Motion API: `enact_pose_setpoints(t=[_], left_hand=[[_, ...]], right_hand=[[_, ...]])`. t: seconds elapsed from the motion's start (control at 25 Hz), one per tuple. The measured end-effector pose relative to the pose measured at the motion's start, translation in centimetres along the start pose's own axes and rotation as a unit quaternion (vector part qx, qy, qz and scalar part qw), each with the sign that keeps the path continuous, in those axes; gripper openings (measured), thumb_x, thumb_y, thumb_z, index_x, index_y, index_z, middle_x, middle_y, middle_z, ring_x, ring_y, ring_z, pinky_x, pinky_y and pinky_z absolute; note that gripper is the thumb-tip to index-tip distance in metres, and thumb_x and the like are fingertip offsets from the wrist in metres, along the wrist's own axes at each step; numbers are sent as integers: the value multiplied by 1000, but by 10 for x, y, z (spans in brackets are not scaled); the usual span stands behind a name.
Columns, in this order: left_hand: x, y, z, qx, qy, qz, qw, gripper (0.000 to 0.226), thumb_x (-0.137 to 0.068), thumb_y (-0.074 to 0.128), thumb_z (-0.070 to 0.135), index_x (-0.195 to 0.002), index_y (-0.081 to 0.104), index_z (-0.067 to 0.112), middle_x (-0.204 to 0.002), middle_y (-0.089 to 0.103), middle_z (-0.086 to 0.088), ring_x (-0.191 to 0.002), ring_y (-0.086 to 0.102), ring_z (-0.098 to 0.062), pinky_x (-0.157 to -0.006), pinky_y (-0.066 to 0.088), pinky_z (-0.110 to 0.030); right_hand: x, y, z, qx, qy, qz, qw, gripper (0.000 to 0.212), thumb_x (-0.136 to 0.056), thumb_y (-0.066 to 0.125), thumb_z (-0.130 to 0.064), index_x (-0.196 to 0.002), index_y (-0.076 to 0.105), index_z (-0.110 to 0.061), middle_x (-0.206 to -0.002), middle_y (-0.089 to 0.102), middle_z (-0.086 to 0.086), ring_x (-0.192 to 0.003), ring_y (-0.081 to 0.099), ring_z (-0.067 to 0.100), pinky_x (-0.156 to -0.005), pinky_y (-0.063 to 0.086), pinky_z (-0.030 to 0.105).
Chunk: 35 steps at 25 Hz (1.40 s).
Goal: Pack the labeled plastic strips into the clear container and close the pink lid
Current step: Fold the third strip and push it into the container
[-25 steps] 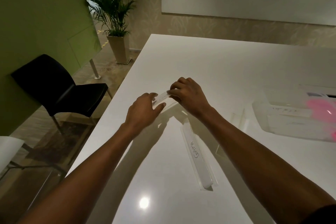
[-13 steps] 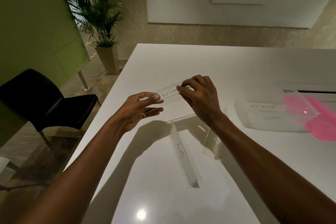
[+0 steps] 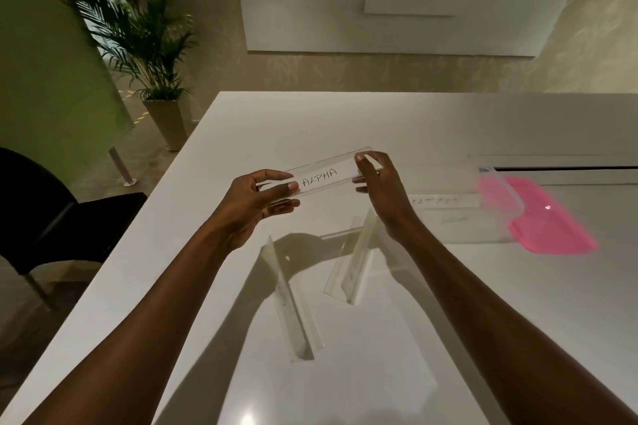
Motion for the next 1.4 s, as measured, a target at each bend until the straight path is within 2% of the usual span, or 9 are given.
enact_pose_setpoints(t=[0.2, 0.52, 0.6, 0.72, 0.8, 0.92, 1.04, 1.16, 1.4], left_hand=[[-13, 52, -9, -25, -4, -28, 999, 51, -75, 89, 21, -118, 69, 2, -114, 75, -22, -96, 75, -42, -81, 61, -35], [-38, 137, 1, -194, 31, -119, 973, 42, -81, 86, 38, -113, 77, 12, -114, 77, -7, -108, 74, -26, -94, 59, -35], [-48, 159, 8, -250, 48, -107, 961, 40, -79, 86, 42, -110, 79, 18, -113, 78, 1, -106, 74, -17, -88, 59, -29], [-68, 193, 12, -331, 60, -68, 939, 46, -71, 89, 51, -106, 78, 24, -107, 78, 13, -85, 70, -3, -60, 48, -11], [-82, 213, 10, -356, 67, -53, 930, 45, -68, 91, 51, -101, 78, 24, -101, 79, 12, -76, 65, -5, -50, 41, -11], [-98, 238, 5, -391, 78, -47, 916, 40, -68, 93, 44, -98, 78, 23, -97, 78, 9, -82, 68, -11, -59, 45, -21], [-111, 256, -2, -441, 83, -34, 893, 38, -69, 93, 38, -98, 77, 20, -98, 76, 4, -90, 69, -16, -70, 49, -24], [-124, 276, -7, -497, 98, -37, 862, 37, -69, 94, 30, -97, 77, 13, -93, 76, 1, -88, 70, -19, -69, 49, -23], [-148, 302, -11, -597, 126, -37, 792, 30, -68, 93, 25, -90, 76, 13, -86, 73, -2, -82, 67, -25, -71, 50, -34]], right_hand=[[-1, -58, 20, -26, 20, 9, 999, 43, -95, 67, -50, -130, 59, -26, -108, 70, 2, -82, 74, 7, -95, 61, 39], [-15, -157, 32, -10, -3, 2, 1000, 36, -92, 76, -42, -115, 68, -16, -107, 75, -1, -89, 73, 10, -93, 58, 37], [-21, -182, 37, -3, -15, 0, 1000, 32, -91, 79, -39, -111, 69, -17, -106, 75, 2, -90, 68, 6, -88, 56, 27], [-34, -219, 48, -5, -18, 5, 1000, 34, -87, 83, -34, -112, 70, -15, -99, 75, -5, -88, 68, -2, -77, 51, 9], [-45, -242, 58, 18, -18, -2, 1000, 36, -85, 85, -31, -112, 70, -14, -89, 72, -12, -78, 65, -4, -72, 48, 8], [-62, -267, 72, 130, -32, -33, 991, 39, -81, 89, -33, -109, 70, -14, -92, 71, -8, -80, 64, 0, -78, 51, 18], [-78, -279, 80, 245, -59, -69, 965, 41, -79, 90, -34, -106, 70, -11, -104, 74, 2, -98, 67, 20, -92, 51, 38], [-89, -281, 83, 355, -75, -101, 926, 42, -80, 87, -41, -107, 70, -14, -105, 75, 2, -97, 68, 25, -87, 51, 39], [-107, -254, 95, 572, -100, -126, 804, 40, -86, 79, -46, -106, 70, -13, -102, 77, 10, -98, 69, 29, -81, 48, 33]])
Point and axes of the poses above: each hand's wrist, its own x-axis away from the middle knuckle, its own y-axis out of the palm, z = x × y, the point moved 5 cm from there along -x, towards the middle knuckle
